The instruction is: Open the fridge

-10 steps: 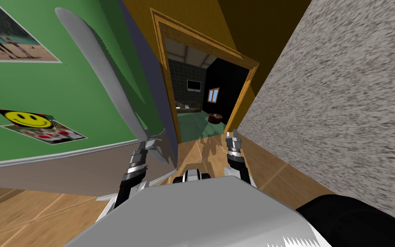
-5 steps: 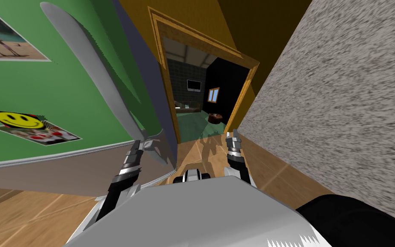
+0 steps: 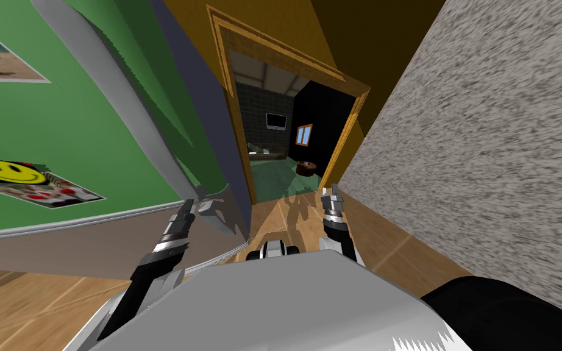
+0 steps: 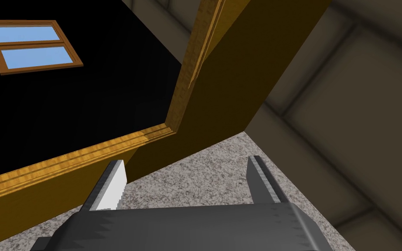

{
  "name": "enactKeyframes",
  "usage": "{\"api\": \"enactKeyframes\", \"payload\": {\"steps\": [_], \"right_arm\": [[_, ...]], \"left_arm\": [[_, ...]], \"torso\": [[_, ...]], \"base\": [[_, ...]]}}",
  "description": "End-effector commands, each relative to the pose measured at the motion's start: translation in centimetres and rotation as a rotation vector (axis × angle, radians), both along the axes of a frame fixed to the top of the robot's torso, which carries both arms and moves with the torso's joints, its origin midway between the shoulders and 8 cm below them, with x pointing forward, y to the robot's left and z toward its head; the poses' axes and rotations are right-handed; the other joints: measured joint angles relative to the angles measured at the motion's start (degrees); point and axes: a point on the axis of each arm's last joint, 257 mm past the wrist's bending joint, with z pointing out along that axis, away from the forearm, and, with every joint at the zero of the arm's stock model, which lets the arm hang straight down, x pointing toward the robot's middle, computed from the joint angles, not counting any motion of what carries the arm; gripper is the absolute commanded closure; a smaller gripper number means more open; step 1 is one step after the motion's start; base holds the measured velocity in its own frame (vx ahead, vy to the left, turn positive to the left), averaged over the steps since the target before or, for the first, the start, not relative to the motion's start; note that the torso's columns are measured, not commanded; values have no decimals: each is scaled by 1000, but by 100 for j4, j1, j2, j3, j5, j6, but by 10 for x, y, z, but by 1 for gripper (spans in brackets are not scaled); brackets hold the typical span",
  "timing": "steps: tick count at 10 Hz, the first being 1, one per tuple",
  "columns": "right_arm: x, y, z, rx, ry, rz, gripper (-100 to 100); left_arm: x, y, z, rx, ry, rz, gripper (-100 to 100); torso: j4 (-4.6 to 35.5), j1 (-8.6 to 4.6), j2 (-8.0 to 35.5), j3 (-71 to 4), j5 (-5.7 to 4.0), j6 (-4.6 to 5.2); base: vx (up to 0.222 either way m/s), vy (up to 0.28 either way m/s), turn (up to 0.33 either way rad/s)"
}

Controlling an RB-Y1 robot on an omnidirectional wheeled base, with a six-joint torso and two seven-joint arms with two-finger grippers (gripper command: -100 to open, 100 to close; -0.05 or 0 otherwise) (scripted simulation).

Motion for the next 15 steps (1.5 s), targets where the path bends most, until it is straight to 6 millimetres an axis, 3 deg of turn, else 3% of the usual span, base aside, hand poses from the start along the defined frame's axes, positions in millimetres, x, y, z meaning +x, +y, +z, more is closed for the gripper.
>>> {"api": "enactKeyframes", "payload": {"steps": [1, 15], "right_arm": [[0, 0, 0, 0, 0, 0, 0], [0, 0, 0, 0, 0, 0, 0]], "left_arm": [[-4, 14, 2, 29, 56, 26, -100], [-25, 80, 16, 222, 373, 159, -100]], "torso": [[0, 5, -2, -1, 1, 0], [0, 5, -1, 0, 2, 0]], "base": [[24, -47, 10], [18, -53, 13]]}}
